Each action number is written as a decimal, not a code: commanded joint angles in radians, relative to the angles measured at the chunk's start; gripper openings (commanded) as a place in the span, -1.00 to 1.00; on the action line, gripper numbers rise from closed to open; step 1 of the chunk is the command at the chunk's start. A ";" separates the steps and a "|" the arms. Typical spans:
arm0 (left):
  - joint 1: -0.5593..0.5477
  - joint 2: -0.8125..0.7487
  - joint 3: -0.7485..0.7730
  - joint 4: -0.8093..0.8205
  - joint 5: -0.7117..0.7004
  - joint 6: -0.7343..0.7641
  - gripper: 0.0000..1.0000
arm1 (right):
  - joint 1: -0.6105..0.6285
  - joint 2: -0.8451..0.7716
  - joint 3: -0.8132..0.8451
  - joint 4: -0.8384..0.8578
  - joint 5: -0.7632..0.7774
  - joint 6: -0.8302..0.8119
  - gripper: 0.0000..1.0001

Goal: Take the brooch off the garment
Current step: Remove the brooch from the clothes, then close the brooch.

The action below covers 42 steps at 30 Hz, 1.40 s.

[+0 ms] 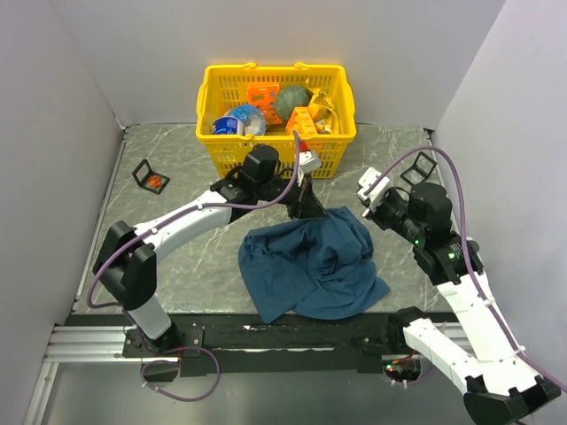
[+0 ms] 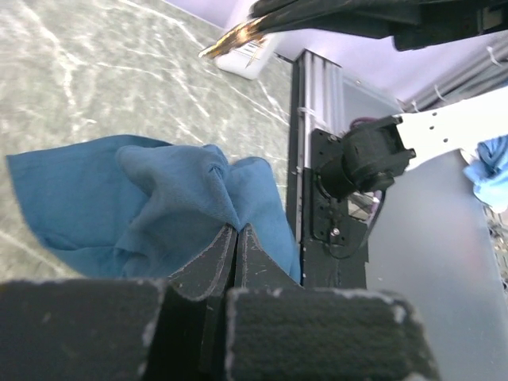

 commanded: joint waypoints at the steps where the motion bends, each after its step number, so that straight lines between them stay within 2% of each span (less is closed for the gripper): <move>1: 0.044 -0.070 0.026 0.023 -0.031 0.008 -0.98 | 0.005 -0.026 -0.006 0.075 0.077 0.011 -1.00; 5: 0.065 -0.080 0.011 0.034 -0.025 0.013 -0.98 | -0.002 -0.024 0.020 0.020 0.008 0.022 -1.00; 8: 0.076 -0.097 0.005 0.023 -0.039 0.036 -0.98 | -0.010 -0.017 0.055 -0.052 -0.139 0.045 -1.00; 10: 0.085 -0.109 0.000 0.022 -0.054 0.042 -0.95 | -0.025 -0.011 0.093 -0.104 -0.298 0.048 -1.00; 12: 0.097 -0.119 -0.006 0.022 -0.069 0.040 -0.79 | -0.048 0.000 0.117 -0.169 -0.401 0.055 -1.00; 13: 0.102 -0.128 -0.007 0.022 -0.071 0.039 -0.59 | -0.054 0.005 0.132 -0.178 -0.496 0.065 -1.00; 15: 0.114 -0.136 -0.009 0.023 -0.059 0.033 -0.40 | -0.079 0.014 0.143 -0.183 -0.581 0.101 -1.00; 16: 0.117 -0.143 -0.012 0.026 -0.053 0.031 -0.18 | -0.103 0.015 0.146 -0.176 -0.640 0.115 -1.00; 17: 0.120 -0.146 -0.016 0.035 -0.046 0.025 -0.09 | -0.120 0.014 0.146 -0.166 -0.674 0.146 -1.00; 19: 0.130 -0.156 -0.023 0.048 -0.008 0.017 0.02 | -0.152 0.015 0.140 -0.143 -0.725 0.173 -1.00; 26: 0.134 -0.185 -0.043 0.146 0.182 -0.056 0.10 | -0.208 0.032 0.127 -0.068 -0.834 0.287 -1.00; 31: 0.134 -0.200 -0.030 0.186 0.266 -0.088 0.10 | -0.261 0.038 0.121 0.060 -0.906 0.430 -1.00; 37: 0.133 -0.206 0.043 0.117 0.342 -0.050 0.08 | -0.318 0.063 0.117 0.263 -1.006 0.635 -1.00; 41: 0.130 -0.205 0.069 0.078 0.359 -0.027 0.09 | -0.335 0.072 0.063 0.478 -1.059 0.897 -1.00; 42: 0.127 -0.202 0.068 0.092 0.369 -0.036 0.09 | -0.359 0.074 0.034 0.600 -1.073 0.948 -1.00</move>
